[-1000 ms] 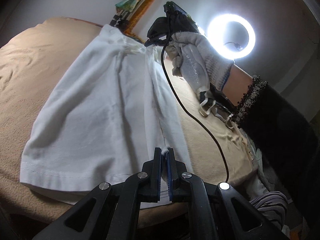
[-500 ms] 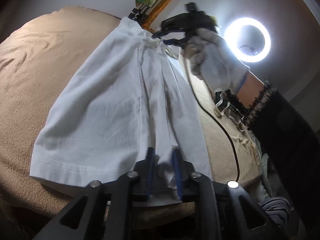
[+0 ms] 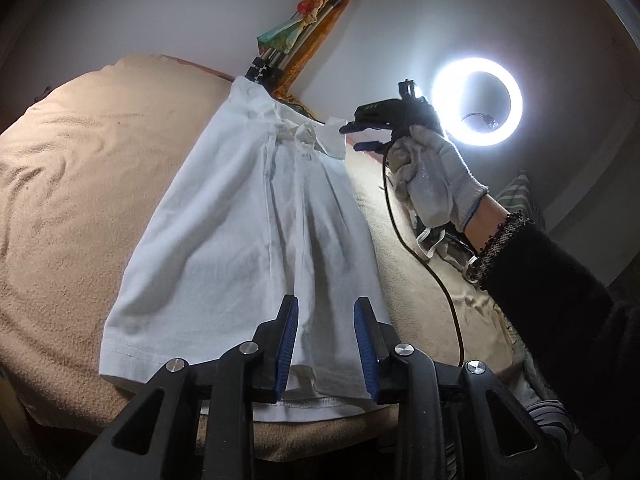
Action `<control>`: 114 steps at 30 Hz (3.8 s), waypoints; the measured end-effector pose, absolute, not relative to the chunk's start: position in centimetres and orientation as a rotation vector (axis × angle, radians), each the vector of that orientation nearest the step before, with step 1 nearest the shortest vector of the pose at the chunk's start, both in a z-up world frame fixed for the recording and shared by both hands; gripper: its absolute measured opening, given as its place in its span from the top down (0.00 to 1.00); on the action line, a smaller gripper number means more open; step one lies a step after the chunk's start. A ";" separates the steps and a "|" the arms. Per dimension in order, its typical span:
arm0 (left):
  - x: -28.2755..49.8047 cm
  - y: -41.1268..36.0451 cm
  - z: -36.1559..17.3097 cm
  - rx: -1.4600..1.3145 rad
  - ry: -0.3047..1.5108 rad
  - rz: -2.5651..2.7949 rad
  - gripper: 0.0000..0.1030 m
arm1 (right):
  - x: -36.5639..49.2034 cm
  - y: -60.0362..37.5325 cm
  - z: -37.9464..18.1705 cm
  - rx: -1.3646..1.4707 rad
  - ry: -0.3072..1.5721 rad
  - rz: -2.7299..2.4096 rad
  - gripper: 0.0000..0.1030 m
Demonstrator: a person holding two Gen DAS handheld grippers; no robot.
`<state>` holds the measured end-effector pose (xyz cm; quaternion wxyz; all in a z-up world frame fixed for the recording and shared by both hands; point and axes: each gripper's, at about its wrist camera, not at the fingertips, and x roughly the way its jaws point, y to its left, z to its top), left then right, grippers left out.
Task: Fold small clothes
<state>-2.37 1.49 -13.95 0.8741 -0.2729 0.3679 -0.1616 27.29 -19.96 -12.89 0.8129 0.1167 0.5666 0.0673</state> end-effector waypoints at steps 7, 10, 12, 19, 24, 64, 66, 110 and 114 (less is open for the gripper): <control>-2.0 2.3 -14.1 -0.588 0.768 -0.313 0.73 | 27.6 -17.5 -13.0 0.239 1.243 0.252 0.95; -2.0 3.0 -14.1 -0.602 0.760 -0.297 0.73 | 28.4 -16.3 -11.0 0.254 1.218 0.297 0.96; -1.9 3.5 -14.2 -0.612 0.760 -0.288 0.74 | 29.4 -15.5 -10.1 0.274 1.207 0.309 0.96; -1.6 4.5 -14.4 -0.624 0.759 -0.264 0.73 | 32.6 -11.4 -11.9 0.271 1.227 0.292 0.96; -1.7 5.0 -14.6 -0.626 0.768 -0.249 0.73 | 34.1 -10.1 -15.2 0.362 1.251 0.280 0.96; -3.4 11.4 -16.4 -0.510 1.050 -0.322 0.52 | -8.8 -17.8 -12.7 0.348 1.370 0.445 0.53; -3.3 11.8 -16.4 -0.549 1.050 -0.338 0.53 | -9.5 -17.6 -13.5 0.357 1.381 0.447 0.53; 2.1 11.7 -12.0 -0.609 0.986 -0.418 0.99 | -6.8 -20.7 -10.7 0.512 1.201 0.523 0.97; 5.3 12.1 -10.8 -0.611 0.953 -0.407 0.99 | -3.9 -21.5 -9.9 0.514 1.166 0.494 0.97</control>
